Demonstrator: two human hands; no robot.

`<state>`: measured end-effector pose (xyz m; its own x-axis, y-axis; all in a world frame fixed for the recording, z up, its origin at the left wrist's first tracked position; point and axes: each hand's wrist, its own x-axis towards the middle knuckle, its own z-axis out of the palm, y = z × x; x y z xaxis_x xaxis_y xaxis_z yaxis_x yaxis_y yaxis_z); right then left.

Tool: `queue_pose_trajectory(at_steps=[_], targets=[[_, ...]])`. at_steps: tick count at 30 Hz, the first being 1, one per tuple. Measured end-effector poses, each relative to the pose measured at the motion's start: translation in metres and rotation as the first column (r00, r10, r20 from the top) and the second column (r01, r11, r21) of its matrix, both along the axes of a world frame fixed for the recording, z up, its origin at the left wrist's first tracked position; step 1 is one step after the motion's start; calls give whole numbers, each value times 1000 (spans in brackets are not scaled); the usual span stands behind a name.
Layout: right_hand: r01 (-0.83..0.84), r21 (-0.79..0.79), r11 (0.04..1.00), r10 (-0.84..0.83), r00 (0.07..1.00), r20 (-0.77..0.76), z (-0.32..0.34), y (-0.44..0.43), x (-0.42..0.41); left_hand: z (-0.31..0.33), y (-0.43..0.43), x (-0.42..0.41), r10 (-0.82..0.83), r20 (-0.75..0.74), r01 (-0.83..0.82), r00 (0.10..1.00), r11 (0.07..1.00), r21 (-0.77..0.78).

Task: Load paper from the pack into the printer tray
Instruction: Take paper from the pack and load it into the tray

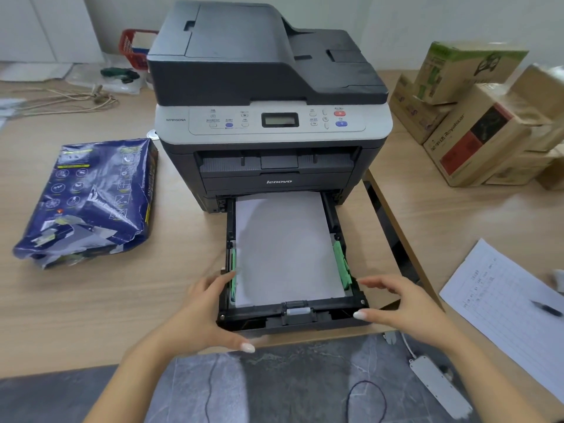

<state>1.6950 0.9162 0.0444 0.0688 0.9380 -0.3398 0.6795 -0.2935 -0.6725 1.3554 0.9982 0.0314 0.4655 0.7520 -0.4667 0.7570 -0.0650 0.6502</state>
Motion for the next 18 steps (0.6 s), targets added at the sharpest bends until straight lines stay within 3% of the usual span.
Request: queue_pose_trajectory(at_steps=[5, 10, 13, 18], targets=[[-59, 152, 987, 36, 988, 148, -10, -7, -25, -1, -16, 17, -22, 21, 18, 1000, 987, 161], [-57, 341, 938, -38, 964, 264, -24, -18, -29, -3, -26, 26, 48, 40, -56, 998, 964, 261], [-1, 417, 909, -112, 962, 248, -23, -25, -37, -5, -36, 27, 132, 69, -148, 989, 930, 338], [135, 481, 866, -232, 961, 149, -27, -53, -83, -6, -62, 33, 204, 98, -223, 974, 786, 577]])
